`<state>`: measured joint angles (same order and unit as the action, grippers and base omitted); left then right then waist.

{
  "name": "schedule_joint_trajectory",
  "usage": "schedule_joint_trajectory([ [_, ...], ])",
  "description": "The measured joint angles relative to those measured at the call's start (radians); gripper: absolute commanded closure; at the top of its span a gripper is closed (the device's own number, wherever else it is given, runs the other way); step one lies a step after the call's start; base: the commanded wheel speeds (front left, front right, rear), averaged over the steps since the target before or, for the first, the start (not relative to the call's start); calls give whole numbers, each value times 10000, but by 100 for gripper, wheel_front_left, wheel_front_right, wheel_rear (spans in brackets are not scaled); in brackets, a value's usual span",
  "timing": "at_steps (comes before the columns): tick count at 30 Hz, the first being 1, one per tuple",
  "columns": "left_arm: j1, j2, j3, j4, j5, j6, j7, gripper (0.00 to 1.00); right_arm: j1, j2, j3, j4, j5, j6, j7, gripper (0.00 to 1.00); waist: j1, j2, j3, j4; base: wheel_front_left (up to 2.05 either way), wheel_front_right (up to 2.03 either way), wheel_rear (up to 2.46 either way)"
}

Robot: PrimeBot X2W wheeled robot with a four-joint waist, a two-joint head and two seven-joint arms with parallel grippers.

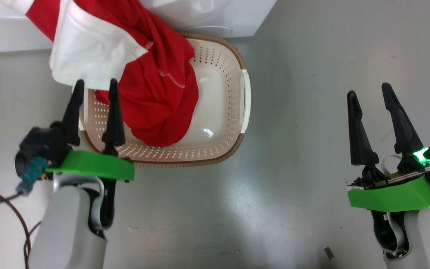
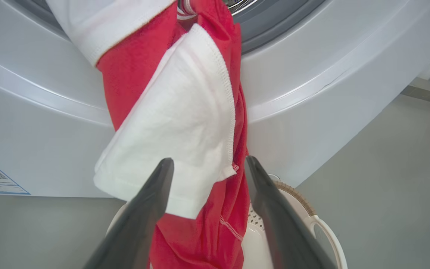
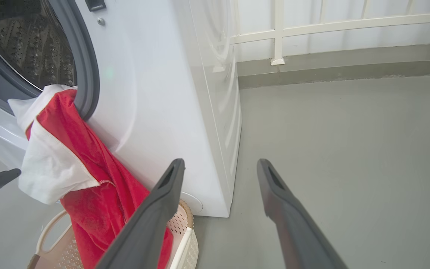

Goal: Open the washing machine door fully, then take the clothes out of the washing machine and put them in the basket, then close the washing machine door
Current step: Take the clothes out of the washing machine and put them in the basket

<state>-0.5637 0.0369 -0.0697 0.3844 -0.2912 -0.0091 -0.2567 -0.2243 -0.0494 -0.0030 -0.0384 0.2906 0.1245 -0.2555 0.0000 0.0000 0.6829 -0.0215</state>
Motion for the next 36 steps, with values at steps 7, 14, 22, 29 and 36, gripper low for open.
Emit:
schedule_joint_trajectory([
  [7,944,-17,-44,-1231,161,142,0,0,12,0,-29,0,0,0,0,0,0,0,-110,25,0,0,0],
  [14,1669,-15,-82,-2159,44,451,0,0,143,-4,-33,-2,2,0,0,0,0,0,-190,73,0,0,0],
  [22,2448,-13,-257,-3515,-278,988,349,0,160,-4,-35,0,0,0,0,0,0,0,-232,161,0,0,0],
  [29,2915,-6,-382,-4426,-360,1432,623,0,159,-6,-33,6,0,0,0,0,0,0,-243,180,0,0,0],
  [36,3046,-4,-495,-4861,-374,1593,717,0,158,-8,0,42,0,0,0,0,0,0,-252,216,0,0,0],
])
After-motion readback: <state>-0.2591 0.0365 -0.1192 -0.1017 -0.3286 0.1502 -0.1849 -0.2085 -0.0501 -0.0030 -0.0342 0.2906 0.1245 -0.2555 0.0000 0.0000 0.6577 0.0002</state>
